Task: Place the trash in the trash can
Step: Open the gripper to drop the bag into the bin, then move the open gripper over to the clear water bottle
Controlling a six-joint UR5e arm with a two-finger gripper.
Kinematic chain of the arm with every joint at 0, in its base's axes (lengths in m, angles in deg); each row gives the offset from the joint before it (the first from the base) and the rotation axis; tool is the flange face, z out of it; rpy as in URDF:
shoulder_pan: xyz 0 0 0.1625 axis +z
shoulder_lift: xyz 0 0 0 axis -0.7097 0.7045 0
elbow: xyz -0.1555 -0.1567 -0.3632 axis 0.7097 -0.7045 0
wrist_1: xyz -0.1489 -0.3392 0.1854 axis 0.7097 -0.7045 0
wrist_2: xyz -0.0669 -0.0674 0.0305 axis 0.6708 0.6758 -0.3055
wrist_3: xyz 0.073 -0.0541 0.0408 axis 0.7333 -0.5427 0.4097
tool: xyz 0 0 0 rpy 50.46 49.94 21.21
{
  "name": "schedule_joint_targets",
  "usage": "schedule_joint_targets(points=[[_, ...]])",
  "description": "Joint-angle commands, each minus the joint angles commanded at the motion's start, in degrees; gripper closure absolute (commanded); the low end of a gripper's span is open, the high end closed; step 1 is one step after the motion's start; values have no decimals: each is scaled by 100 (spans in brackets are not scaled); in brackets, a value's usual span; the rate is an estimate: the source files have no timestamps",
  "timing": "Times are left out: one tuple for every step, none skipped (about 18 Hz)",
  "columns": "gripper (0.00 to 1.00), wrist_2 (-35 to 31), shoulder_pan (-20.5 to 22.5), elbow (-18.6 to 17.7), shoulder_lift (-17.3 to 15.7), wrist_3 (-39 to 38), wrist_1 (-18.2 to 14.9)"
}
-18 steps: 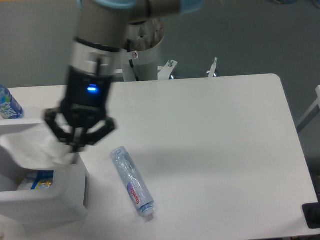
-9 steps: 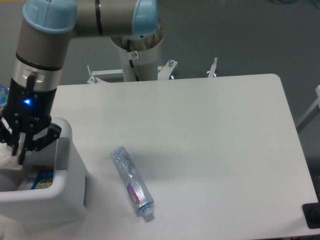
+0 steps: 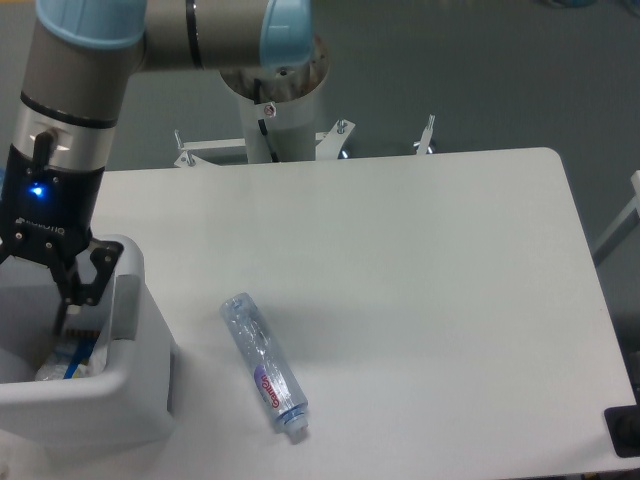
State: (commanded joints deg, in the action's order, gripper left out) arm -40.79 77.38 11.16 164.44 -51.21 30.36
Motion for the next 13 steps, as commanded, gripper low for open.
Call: schedule_joint_targets(points=[[0, 0, 184, -26, -9, -9, 0], [0, 0, 343, -35, -18, -18, 0], [0, 0, 527, -35, -18, -53, 0], [0, 0, 712, -35, -18, -123, 0], [0, 0, 861, -35, -18, -149, 0], [0, 0, 1019, -27, -18, -115, 0], [0, 0, 1221, -35, -18, -80, 0], [0, -9, 1467, -96, -9, -71, 0], [0, -17, 1565, -158, 26, -71, 0], [0, -105, 1662, -211, 61, -71, 17], [0, -262, 1758, -263, 88, -62, 9], [0, -490, 1829, -290, 114, -18, -26], [0, -701, 1856, -325, 149, 34, -61]])
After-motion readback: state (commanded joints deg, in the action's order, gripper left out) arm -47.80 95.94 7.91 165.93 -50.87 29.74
